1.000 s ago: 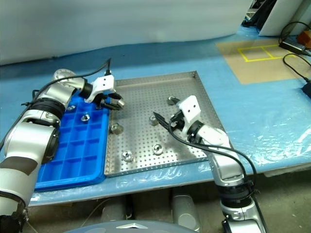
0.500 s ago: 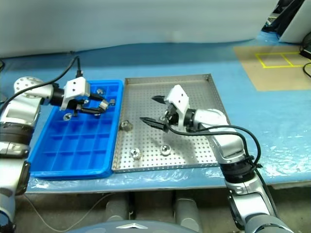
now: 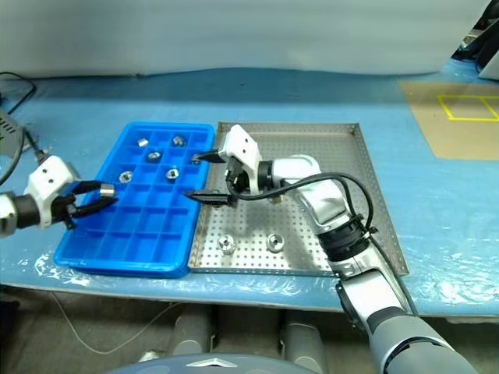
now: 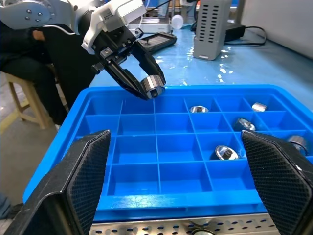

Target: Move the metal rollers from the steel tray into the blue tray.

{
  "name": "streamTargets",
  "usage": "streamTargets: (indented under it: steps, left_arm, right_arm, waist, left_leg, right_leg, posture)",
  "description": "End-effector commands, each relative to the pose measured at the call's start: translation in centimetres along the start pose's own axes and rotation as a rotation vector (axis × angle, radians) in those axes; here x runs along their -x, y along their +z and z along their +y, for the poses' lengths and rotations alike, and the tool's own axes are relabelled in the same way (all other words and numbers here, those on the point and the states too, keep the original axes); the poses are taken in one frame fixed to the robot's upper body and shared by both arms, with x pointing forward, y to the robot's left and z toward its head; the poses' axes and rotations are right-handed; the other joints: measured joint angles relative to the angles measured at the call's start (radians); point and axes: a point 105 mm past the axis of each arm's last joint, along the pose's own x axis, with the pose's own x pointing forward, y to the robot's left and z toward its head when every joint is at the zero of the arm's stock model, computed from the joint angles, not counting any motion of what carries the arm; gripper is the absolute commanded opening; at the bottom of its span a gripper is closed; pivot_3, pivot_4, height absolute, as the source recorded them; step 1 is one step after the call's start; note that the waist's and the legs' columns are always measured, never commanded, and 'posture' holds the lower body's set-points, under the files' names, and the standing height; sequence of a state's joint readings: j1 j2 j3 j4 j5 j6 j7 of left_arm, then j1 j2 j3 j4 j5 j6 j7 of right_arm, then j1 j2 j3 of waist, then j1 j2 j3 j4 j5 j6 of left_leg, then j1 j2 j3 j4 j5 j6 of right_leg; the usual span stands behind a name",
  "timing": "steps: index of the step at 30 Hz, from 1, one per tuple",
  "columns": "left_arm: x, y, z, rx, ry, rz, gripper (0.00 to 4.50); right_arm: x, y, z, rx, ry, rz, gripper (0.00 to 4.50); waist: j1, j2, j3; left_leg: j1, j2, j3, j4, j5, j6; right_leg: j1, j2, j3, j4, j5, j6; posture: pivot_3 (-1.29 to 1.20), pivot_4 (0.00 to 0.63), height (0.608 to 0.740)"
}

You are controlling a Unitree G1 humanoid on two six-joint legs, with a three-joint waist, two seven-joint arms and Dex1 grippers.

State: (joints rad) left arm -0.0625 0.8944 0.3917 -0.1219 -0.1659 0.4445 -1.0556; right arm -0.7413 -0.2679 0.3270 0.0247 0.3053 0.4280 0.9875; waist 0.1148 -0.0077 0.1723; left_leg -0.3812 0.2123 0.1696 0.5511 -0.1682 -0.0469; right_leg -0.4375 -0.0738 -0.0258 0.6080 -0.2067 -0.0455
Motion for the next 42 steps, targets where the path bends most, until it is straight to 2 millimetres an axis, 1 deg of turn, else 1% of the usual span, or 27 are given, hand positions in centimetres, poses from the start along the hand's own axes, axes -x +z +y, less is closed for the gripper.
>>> streamTargets:
  steps: [1,3,5,7,12,14,16,17,19,21,22,23,25,27,30,33,34,36,42]
  left_arm:
    - [1.4,0.0,-0.1,-0.01,0.037,-0.016,1.9]
    - [1.3,-0.8,0.0,0.017,0.06,0.002,1.9]
    - [0.8,-1.7,0.0,0.051,0.07,0.025,1.9]
    - [0.4,-2.1,-0.1,0.08,0.065,0.037,1.9]
    - [0.4,-3.4,0.0,0.119,0.07,0.079,1.9]
    - [0.3,-4.3,-0.1,0.127,0.071,0.109,1.9]
    - [-0.1,-4.7,-0.1,0.126,0.074,0.116,1.9]
    - [-0.2,-4.6,-0.2,0.122,0.068,0.104,1.9]
    - [-0.4,-4.4,-0.7,0.138,0.031,0.081,2.67]
    - [-0.4,-4.8,-0.3,0.105,0.058,0.114,3.28]
    - [-0.4,-4.8,0.0,0.098,0.067,0.118,3.55]
    - [-0.4,-4.7,0.2,0.097,0.066,0.112,3.55]
    - [-0.4,-3.7,0.4,0.084,0.055,0.084,3.55]
    - [-0.6,-2.2,1.0,0.07,0.056,0.037,3.55]
    - [-1.1,1.1,1.2,0.012,0.018,-0.046,3.55]
    - [-1.8,3.8,1.4,-0.056,-0.03,-0.102,3.55]
    - [-2.2,4.7,1.6,-0.078,-0.044,-0.121,3.55]
    - [-3.2,6.6,1.7,-0.115,-0.085,-0.164,3.55]
    - [-8.1,11.5,0.8,-0.253,-0.258,-0.213,3.55]
  right_arm:
    - [-0.1,0.7,-0.1,0.064,0.02,-0.034,4.5]
    - [0.0,0.3,-0.1,0.065,0.022,-0.033,4.5]
    - [0.0,0.0,-0.2,0.067,0.023,-0.032,4.5]
    - [0.0,-0.2,-0.2,0.067,0.023,-0.031,4.5]
    - [0.1,-0.5,0.0,0.052,0.037,-0.03,4.5]
    - [0.1,-0.6,-0.1,0.048,0.028,-0.027,4.5]
    - [0.1,-0.7,-0.1,0.047,0.02,-0.026,4.5]
    - [0.1,-0.7,-0.2,0.048,0.017,-0.025,4.5]
    - [0.2,-0.8,-0.3,0.054,0.006,-0.02,4.5]
    - [0.2,-0.9,-0.4,0.062,0.0,-0.012,4.5]
    - [0.3,-0.9,-0.4,0.065,-0.002,-0.009,4.5]
    - [0.3,-0.9,-0.4,0.066,-0.005,-0.008,4.5]
    - [0.5,-0.9,-0.6,0.067,-0.016,-0.006,4.5]
    - [0.7,-0.9,-0.7,0.068,-0.029,-0.002,4.5]
    - [1.3,-0.9,-0.9,0.069,-0.055,0.003,4.5]
    - [2.1,-1.0,-1.3,0.07,-0.098,0.012,4.5]
    - [2.3,-1.0,-1.4,0.07,-0.114,0.015,4.5]
    - [2.8,-1.0,-1.7,0.069,-0.149,0.017,4.5]
    - [4.2,-1.5,-1.8,0.056,-0.251,0.036,4.5]
  waist:
    - [0.006,0.0,0.0]
    - [0.012,-0.001,0.0]
    - [0.016,-0.001,0.0]
    - [0.018,-0.001,0.0]
    - [0.018,-0.002,-0.001]
    - [0.015,-0.002,-0.001]
    - [0.013,-0.002,-0.001]
    - [0.013,-0.002,-0.001]
    - [0.012,-0.002,-0.001]
    - [0.013,-0.002,-0.001]
    - [0.013,-0.002,-0.001]
    - [0.012,-0.002,-0.001]
    - [0.011,-0.002,-0.001]
    - [0.011,-0.002,-0.001]
    - [0.015,-0.002,-0.001]
    - [0.018,-0.002,-0.001]
    - [0.017,-0.002,-0.001]
    - [0.013,-0.002,-0.001]
    - [-0.007,-0.002,-0.001]
  left_leg:
    - [0.0,0.0,0.0,0.0,0.0,0.0]
    - [0.001,0.0,0.0,0.0,-0.001,0.001]
    - [0.001,0.001,0.0,0.0,0.0,0.001]
    - [0.001,0.001,0.0,0.0,0.0,0.001]
    - [0.001,0.001,0.0,0.0,0.0,0.001]
    - [0.001,0.001,-0.001,0.0,0.0,0.001]
    - [0.001,0.001,-0.001,0.0,0.0,0.001]
    - [0.002,0.001,-0.001,0.0,0.0,0.001]
    - [0.003,0.0,-0.001,0.0,0.0,0.0]
    - [0.004,0.0,-0.001,0.0,0.0,0.0]
    - [0.004,0.0,-0.001,0.0,0.0,0.0]
    - [0.004,0.0,0.0,0.0,0.0,0.0]
    - [0.005,0.0,0.0,0.0,0.0,-0.001]
    - [0.005,0.0,0.0,0.0,0.001,-0.001]
    - [0.005,0.0,0.0,0.001,0.001,-0.001]
    - [0.003,0.0,-0.001,0.003,0.001,-0.001]
    - [0.003,0.0,-0.001,0.003,0.001,-0.001]
    - [0.003,-0.001,-0.001,0.005,0.002,-0.002]
    - [0.004,-0.001,-0.001,0.011,0.003,-0.004]
  right_leg:
    - [0.0,0.0,0.0,0.0,0.0,0.0]
    - [0.0,0.0,0.0,0.0,0.0,0.0]
    - [0.0,0.001,0.0,0.001,0.0,0.0]
    - [0.0,0.0,0.0,0.001,0.0,0.0]
    - [0.0,0.001,0.0,0.001,0.0,0.0]
    - [0.0,0.001,0.0,0.001,0.0,0.0]
    - [0.0,0.001,0.0,0.001,0.0,0.0]
    - [0.0,0.001,0.0,0.002,0.0,0.0]
    - [0.001,0.001,0.0,0.002,0.0,0.0]
    - [0.001,0.0,0.001,0.003,0.0,0.0]
    - [0.002,0.001,0.001,0.003,0.0,0.0]
    - [0.002,0.001,0.001,0.004,0.0,0.0]
    - [0.002,0.001,0.001,0.005,0.0,0.0]
    - [0.002,0.001,0.001,0.005,0.0,0.0]
    - [0.002,0.001,0.001,0.005,0.0,0.0]
    - [0.002,0.0,0.001,0.006,0.0,0.0]
    - [0.002,0.0,0.001,0.006,0.0,0.0]
    - [0.002,0.0,0.001,0.007,0.0,0.0]
    - [0.001,0.0,0.004,0.014,0.0,0.0]
  posture:
    - [0.28,0.15,0.74]
    - [0.28,0.15,0.74]
    - [0.28,0.15,0.74]
    - [0.27,0.15,0.74]
    - [0.26,0.15,0.74]
    - [0.25,0.15,0.74]
    - [0.25,0.15,0.74]
    - [0.25,0.15,0.74]
    - [0.24,0.15,0.74]
    - [0.24,0.15,0.74]
    - [0.24,0.15,0.74]
    - [0.23,0.15,0.74]
    - [0.23,0.15,0.74]
    - [0.21,0.15,0.74]
    - [0.19,0.15,0.74]
    - [0.16,0.15,0.74]
    - [0.12,0.15,0.74]
    - [0.07,0.15,0.74]
    - [-0.05,0.15,0.74]
